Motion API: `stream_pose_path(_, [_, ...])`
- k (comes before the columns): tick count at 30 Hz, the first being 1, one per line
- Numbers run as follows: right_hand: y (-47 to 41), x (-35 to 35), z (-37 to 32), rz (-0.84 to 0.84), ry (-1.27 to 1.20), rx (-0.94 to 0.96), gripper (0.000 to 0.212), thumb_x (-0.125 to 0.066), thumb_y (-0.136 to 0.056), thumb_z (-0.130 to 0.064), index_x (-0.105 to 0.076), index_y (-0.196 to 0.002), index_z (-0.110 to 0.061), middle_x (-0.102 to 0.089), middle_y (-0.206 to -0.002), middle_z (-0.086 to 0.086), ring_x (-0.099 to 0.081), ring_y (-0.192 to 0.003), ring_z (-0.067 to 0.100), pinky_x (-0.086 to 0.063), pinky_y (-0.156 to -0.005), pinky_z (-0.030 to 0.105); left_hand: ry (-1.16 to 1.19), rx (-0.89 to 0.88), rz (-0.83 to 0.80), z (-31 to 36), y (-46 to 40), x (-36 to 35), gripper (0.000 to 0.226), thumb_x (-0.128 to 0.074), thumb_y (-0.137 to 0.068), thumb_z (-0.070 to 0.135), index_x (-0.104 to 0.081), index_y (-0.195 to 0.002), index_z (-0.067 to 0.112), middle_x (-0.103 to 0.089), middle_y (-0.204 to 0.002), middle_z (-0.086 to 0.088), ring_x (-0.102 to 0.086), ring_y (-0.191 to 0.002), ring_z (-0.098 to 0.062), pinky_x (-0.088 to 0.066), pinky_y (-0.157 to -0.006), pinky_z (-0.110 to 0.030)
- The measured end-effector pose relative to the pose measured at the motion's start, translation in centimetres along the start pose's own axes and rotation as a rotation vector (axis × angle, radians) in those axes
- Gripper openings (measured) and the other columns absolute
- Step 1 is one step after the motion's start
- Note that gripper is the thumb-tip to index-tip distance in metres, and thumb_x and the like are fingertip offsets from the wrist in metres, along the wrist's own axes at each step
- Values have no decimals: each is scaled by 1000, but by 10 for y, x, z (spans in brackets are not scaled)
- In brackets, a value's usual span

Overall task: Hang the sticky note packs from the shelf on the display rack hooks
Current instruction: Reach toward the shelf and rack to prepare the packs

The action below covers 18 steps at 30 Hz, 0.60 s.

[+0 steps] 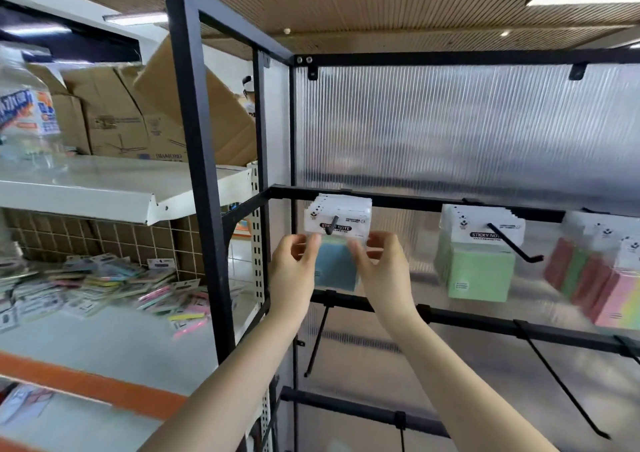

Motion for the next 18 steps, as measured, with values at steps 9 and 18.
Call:
stream_pose_path(9, [44, 5, 37, -136, 155, -159, 23, -56, -94, -37, -52, -105, -17, -59, -104, -2, -56, -89, 11, -47, -71, 24, -205, 10, -62, -6, 31, 15, 22, -53, -96, 20, -57, -111, 4, -64, -101, -4, -59, -93, -16, -44, -78, -23])
stream_pose_path(18, [101, -25, 12, -161, 228, -104, 29, -44, -99, -32, -62, -98, -10, -66, -87, 2, -61, -80, 23, -52, -72, 39, -310, -62, -290, -29, 63, 68, 12, -51, -96, 16, -59, -104, 13, -60, -88, 6, -59, -84, -7, -40, -68, -7])
Point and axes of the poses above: each hand's wrist, its own y-axis away from the middle knuckle, its own x-axis out of the back of the hand, z = x × y, the point moved 3 cm from there along -y, towards the middle knuckle
